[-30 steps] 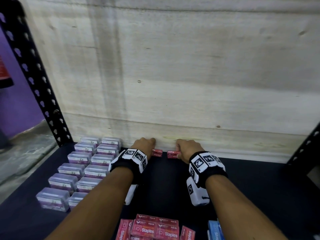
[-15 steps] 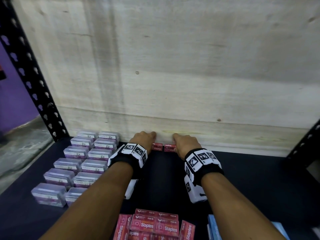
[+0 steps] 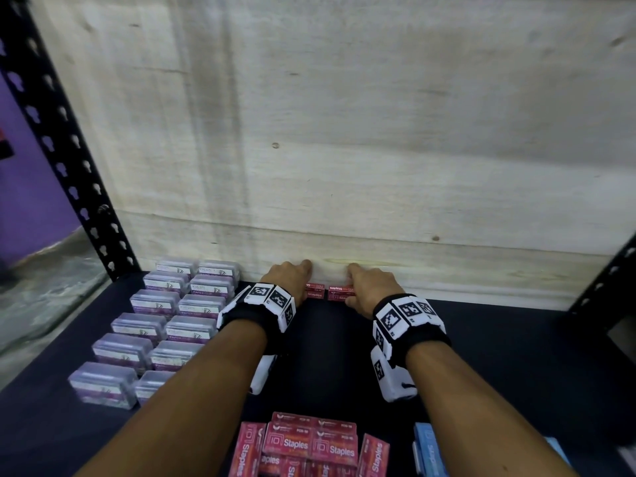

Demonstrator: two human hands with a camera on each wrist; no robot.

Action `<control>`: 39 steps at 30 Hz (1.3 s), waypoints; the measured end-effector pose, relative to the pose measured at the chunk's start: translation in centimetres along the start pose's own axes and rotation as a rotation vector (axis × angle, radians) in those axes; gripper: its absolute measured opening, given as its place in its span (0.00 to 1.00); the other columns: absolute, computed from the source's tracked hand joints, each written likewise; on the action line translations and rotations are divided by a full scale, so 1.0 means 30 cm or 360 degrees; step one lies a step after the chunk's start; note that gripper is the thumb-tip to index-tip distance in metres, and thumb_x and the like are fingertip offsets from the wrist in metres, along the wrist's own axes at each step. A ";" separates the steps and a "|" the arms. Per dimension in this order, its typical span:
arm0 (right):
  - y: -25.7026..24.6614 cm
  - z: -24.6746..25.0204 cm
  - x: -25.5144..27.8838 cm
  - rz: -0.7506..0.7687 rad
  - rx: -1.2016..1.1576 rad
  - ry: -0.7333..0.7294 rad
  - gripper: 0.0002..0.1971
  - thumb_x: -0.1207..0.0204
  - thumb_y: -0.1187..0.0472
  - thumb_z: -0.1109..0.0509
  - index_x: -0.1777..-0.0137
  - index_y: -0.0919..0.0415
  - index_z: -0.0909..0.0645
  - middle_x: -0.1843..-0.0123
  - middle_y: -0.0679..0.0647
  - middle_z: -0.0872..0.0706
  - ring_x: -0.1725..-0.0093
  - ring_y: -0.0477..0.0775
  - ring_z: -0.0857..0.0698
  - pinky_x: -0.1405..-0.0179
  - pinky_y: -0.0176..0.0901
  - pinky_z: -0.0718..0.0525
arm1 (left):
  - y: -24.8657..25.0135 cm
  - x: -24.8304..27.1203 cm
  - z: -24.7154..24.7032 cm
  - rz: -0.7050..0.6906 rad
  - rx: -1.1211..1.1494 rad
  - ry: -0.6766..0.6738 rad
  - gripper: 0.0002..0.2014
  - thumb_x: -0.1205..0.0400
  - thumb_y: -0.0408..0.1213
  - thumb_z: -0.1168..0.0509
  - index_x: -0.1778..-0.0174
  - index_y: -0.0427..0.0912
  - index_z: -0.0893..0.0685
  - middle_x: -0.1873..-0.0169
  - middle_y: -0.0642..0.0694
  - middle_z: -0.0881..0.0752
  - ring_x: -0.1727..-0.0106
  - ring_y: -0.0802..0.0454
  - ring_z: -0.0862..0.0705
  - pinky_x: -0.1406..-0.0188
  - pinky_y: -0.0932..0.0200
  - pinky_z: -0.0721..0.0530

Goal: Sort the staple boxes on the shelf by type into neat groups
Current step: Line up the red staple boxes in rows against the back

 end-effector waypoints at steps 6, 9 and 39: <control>0.031 -0.021 0.063 -0.0109 -0.0168 -0.0257 0.38 0.20 0.45 0.29 0.20 0.61 0.44 0.32 0.61 0.19 0.37 0.62 0.17 0.40 0.52 0.17 | -0.005 0.058 0.038 -0.0086 -0.0155 -0.0030 0.18 0.23 0.42 0.27 0.43 0.40 0.25 0.48 0.40 0.15 0.55 0.43 0.15 0.64 0.55 0.24; 0.006 0.006 0.130 0.0009 0.0060 -0.0353 0.29 0.20 0.42 0.31 0.28 0.62 0.28 0.35 0.58 0.16 0.39 0.60 0.16 0.39 0.53 0.17 | 0.031 0.132 0.117 -0.0229 -0.0241 -0.0130 0.12 0.24 0.49 0.26 0.53 0.46 0.18 0.58 0.46 0.14 0.63 0.47 0.18 0.67 0.57 0.23; -0.246 -0.159 0.542 0.0384 0.0069 -0.0714 0.20 0.36 0.50 0.15 0.45 0.52 0.14 0.55 0.44 0.11 0.59 0.44 0.15 0.66 0.38 0.20 | 0.150 0.623 -0.053 -0.0580 0.0076 -0.0677 0.19 0.31 0.38 0.18 0.45 0.46 0.13 0.50 0.51 0.11 0.48 0.52 0.13 0.42 0.52 0.14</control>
Point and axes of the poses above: each hand's wrist, its own x-axis away from the middle knuckle, its own z-axis out of the back of the hand, y = z × x, the point moved 10 cm from there along -x, towards the middle knuckle
